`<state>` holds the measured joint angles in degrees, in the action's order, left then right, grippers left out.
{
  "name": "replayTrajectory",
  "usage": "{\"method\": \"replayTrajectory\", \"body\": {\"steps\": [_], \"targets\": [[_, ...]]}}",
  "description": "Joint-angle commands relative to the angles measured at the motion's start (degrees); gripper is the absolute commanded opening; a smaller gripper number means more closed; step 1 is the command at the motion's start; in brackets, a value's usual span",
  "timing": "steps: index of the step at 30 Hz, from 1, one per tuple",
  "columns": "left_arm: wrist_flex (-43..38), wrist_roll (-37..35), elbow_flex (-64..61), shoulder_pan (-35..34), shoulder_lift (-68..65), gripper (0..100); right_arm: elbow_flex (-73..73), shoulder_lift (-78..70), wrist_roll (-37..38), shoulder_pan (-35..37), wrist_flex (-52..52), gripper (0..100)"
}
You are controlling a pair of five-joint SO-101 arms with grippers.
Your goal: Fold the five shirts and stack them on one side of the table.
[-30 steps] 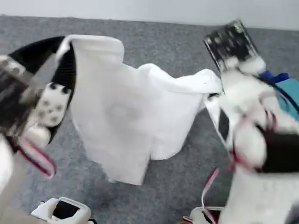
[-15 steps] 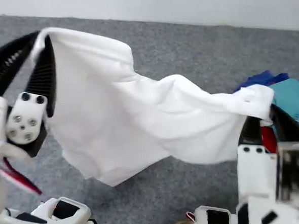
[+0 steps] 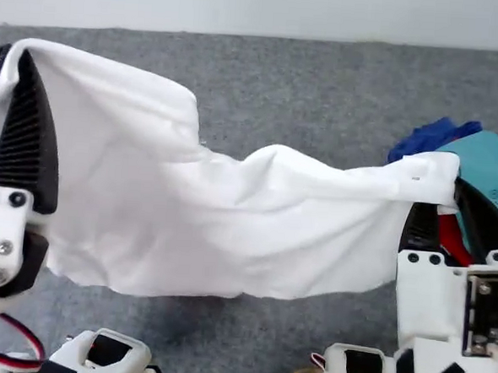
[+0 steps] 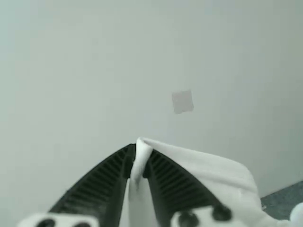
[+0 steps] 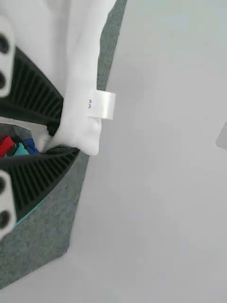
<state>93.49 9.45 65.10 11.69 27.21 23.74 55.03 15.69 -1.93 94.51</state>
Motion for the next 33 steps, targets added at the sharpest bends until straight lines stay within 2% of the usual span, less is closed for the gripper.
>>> {"method": "replayTrajectory", "body": {"steps": [1, 11, 18, 28, 33], "targets": [[-3.1, 0.0, 0.5, -0.4, -0.3, 1, 1.0, -0.3, -0.7, -0.5, -1.1, 0.8], [-4.1, 2.8, -1.6, -0.5, -9.1, 1, -4.2, -6.3, -0.4, -0.4, -2.7, 0.8], [-8.1, 6.8, -1.6, -0.6, -18.5, 1, -4.3, -16.8, -0.4, -0.3, -9.5, 0.8], [-17.6, 6.9, -1.6, -6.7, -33.0, 1, -4.3, -38.1, -0.8, -0.3, -26.2, 0.8], [-23.3, 10.4, -0.1, -8.9, -42.8, 1, -4.3, -50.3, -0.8, -0.3, -37.5, 0.8]]}}
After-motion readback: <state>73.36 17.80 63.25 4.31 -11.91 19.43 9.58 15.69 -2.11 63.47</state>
